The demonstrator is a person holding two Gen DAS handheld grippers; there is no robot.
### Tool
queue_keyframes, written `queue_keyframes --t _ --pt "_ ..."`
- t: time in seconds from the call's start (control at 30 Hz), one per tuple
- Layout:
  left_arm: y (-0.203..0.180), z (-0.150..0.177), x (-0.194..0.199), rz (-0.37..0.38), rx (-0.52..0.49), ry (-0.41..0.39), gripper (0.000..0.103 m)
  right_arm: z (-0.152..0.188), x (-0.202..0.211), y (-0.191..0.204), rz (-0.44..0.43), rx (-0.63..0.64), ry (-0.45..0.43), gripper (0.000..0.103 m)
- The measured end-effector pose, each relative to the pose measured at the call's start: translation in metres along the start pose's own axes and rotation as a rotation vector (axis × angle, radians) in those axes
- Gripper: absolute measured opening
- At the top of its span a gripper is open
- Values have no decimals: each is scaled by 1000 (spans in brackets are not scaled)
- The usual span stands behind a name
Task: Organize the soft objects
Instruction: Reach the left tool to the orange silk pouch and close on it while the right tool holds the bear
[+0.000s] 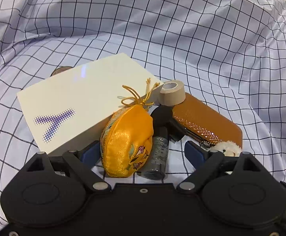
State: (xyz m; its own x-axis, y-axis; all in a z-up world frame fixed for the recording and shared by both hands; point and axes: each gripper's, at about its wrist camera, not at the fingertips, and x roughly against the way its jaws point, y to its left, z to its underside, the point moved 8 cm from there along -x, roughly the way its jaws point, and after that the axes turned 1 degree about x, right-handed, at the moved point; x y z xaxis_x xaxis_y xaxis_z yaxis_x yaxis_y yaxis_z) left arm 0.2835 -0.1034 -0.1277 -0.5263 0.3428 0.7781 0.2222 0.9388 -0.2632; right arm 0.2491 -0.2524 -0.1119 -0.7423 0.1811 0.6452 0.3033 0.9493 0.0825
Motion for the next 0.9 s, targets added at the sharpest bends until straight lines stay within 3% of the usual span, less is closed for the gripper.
queue_keyframes --t 0.1,0.2,0.33,0.43,0.7,0.87,0.9 --pt "0 0 1 6 -3 -5 88 -1 -2 3 28 12 -29 95" --pt "1 -1 0 10 14 -9 92 0 -10 2 23 -15 1 93" --pt "4 -1 -3 25 56 16 92 4 -20 -5 1 -65 61 79" --pt "4 -1 -2 45 70 11 90 3 -18 -3 -32 -56 61 61" --pt "11 -1 5 50 90 8 68 4 -10 5 -65 -29 53 44" --pt "14 0 6 -22 56 4 46 4 -5 4 -69 -36 51 40" --pt "14 1 6 -27 51 4 45 4 -5 3 -69 -38 51 40"
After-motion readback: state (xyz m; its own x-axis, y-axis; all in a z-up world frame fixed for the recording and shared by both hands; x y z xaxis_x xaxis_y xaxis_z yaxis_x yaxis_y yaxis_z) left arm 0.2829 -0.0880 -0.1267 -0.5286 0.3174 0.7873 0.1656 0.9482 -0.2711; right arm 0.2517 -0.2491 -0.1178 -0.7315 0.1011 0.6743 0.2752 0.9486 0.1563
